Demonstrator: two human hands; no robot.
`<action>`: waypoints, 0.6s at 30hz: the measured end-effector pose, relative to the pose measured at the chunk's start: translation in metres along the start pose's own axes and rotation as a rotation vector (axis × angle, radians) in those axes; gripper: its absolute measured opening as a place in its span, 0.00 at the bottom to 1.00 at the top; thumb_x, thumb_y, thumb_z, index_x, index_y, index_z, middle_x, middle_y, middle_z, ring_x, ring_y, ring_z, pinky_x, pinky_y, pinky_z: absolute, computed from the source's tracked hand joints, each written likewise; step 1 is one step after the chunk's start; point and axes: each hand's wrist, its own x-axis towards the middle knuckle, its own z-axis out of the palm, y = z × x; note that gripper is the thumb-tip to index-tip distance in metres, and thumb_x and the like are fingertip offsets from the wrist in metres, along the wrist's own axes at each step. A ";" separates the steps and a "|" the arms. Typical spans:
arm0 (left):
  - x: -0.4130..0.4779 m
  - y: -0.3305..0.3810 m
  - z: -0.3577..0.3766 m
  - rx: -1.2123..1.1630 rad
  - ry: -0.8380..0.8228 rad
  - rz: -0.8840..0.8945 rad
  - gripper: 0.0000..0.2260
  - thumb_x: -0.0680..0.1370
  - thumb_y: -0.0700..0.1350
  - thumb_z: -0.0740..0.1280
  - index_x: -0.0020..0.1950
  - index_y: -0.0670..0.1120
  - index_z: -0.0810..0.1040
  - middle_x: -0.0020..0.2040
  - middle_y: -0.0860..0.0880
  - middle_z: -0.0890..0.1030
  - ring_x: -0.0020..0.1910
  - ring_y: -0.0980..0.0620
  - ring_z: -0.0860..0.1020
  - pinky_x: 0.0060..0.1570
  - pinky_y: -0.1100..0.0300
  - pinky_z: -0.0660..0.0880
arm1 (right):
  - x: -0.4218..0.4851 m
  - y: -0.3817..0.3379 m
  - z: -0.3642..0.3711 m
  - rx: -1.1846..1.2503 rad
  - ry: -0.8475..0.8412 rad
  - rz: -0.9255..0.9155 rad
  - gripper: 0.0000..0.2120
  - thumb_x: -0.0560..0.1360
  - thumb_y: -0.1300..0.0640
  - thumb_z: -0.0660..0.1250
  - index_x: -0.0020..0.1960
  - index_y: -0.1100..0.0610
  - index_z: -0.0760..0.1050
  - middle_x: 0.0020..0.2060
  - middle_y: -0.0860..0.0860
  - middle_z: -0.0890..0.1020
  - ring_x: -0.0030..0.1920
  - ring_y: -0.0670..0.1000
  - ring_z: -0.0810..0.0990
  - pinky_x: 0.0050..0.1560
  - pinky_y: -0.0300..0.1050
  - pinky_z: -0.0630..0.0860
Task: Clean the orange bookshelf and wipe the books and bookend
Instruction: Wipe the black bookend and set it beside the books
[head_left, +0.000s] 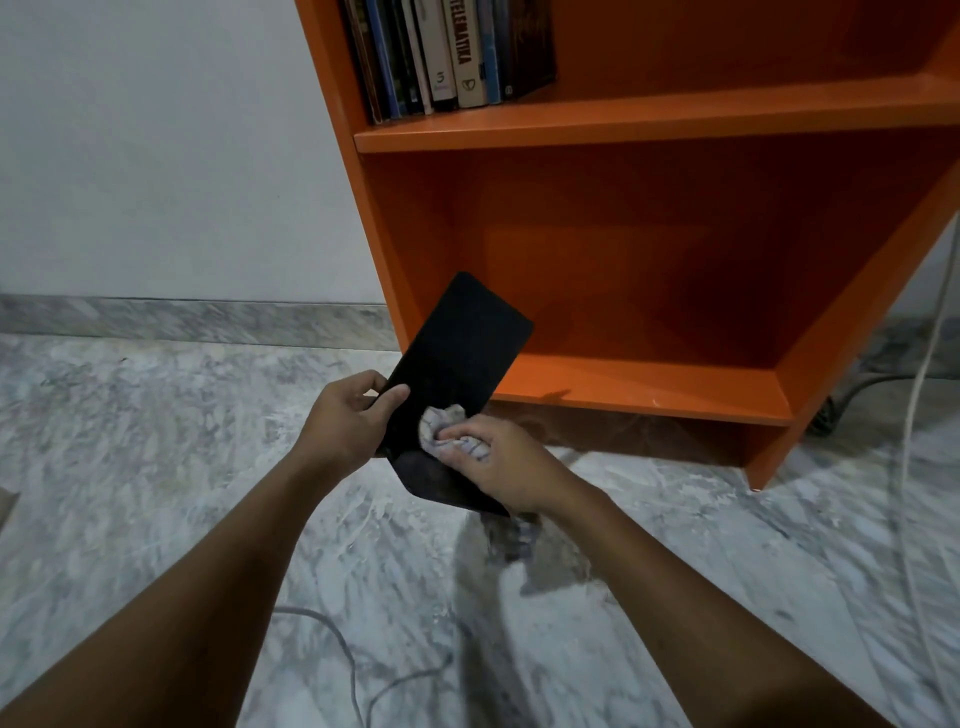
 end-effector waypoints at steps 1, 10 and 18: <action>-0.002 -0.001 -0.001 -0.012 -0.022 -0.016 0.11 0.81 0.44 0.66 0.44 0.36 0.77 0.33 0.41 0.83 0.27 0.53 0.80 0.26 0.63 0.76 | 0.000 0.004 -0.004 -0.037 -0.019 0.049 0.12 0.79 0.52 0.67 0.59 0.56 0.82 0.58 0.50 0.81 0.58 0.45 0.78 0.50 0.33 0.68; 0.003 -0.009 -0.016 -0.024 -0.010 0.044 0.10 0.81 0.37 0.64 0.44 0.30 0.73 0.29 0.46 0.78 0.29 0.54 0.73 0.26 0.68 0.69 | -0.008 -0.051 0.021 0.209 -0.051 -0.155 0.07 0.78 0.54 0.69 0.55 0.52 0.83 0.51 0.43 0.81 0.52 0.41 0.80 0.54 0.40 0.76; -0.005 -0.007 -0.021 -0.058 -0.035 0.000 0.08 0.79 0.37 0.67 0.41 0.37 0.75 0.32 0.43 0.80 0.25 0.60 0.75 0.26 0.68 0.70 | 0.000 -0.035 0.020 0.190 -0.023 -0.237 0.07 0.77 0.57 0.71 0.54 0.56 0.84 0.50 0.47 0.82 0.51 0.42 0.80 0.54 0.38 0.75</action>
